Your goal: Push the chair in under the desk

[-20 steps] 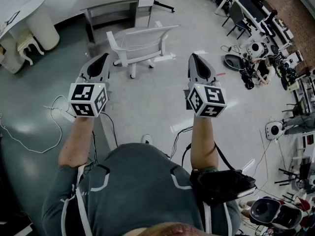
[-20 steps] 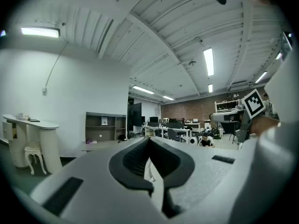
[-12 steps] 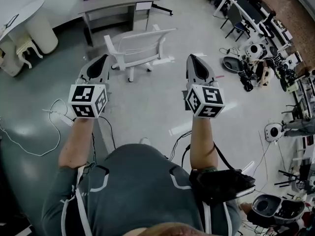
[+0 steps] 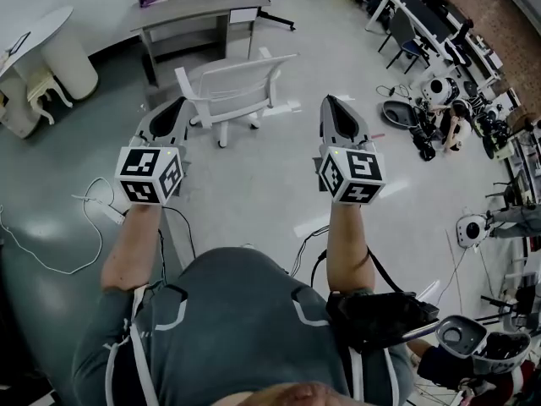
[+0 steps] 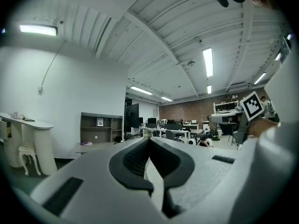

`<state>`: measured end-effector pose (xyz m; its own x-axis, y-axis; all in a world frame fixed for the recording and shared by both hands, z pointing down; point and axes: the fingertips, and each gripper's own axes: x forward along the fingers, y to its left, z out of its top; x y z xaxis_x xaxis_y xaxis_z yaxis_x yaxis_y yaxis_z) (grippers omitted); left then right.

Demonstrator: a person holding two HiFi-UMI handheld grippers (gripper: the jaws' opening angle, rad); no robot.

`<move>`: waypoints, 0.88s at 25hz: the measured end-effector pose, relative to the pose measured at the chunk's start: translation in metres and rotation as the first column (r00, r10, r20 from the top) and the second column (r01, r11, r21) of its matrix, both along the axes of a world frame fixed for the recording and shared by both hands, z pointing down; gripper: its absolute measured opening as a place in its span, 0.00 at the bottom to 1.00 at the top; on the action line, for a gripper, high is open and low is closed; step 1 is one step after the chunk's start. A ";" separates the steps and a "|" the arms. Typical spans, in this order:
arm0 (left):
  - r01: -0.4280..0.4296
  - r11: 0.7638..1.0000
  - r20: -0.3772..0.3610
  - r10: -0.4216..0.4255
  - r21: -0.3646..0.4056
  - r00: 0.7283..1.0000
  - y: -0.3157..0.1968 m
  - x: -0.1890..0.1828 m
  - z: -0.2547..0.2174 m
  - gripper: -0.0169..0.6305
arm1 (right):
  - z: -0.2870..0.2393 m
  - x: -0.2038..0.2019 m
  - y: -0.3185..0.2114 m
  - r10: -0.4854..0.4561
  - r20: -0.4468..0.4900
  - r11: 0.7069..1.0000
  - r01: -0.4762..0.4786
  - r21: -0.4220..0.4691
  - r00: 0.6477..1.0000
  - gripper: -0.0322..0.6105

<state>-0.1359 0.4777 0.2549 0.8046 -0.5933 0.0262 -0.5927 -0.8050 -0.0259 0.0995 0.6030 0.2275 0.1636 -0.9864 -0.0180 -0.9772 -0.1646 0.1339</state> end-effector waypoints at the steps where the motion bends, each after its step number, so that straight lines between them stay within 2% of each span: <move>1: 0.000 1.000 0.001 0.000 0.002 1.000 0.000 0.004 -0.001 0.04 | -0.001 0.003 0.000 -0.008 0.004 1.000 0.008 0.001 1.000 0.09; 9: -0.050 0.998 0.007 0.050 0.025 0.999 0.006 0.060 -0.005 0.04 | -0.001 0.034 0.004 -0.048 -0.022 0.999 0.048 0.009 0.999 0.10; 12: -0.071 0.997 0.003 0.071 0.011 0.997 0.013 0.080 -0.007 0.04 | 0.000 0.053 0.011 -0.053 -0.025 0.998 0.053 0.018 0.998 0.10; 16: -0.042 0.999 0.040 0.041 0.031 0.998 0.010 0.101 0.003 0.04 | 0.010 0.078 0.011 -0.075 -0.004 0.997 0.075 0.015 0.997 0.10; 22: -0.015 1.000 0.085 0.014 0.015 0.996 -0.003 0.119 0.016 0.04 | 0.022 0.095 -0.012 -0.120 0.026 0.993 0.120 -0.009 0.992 0.10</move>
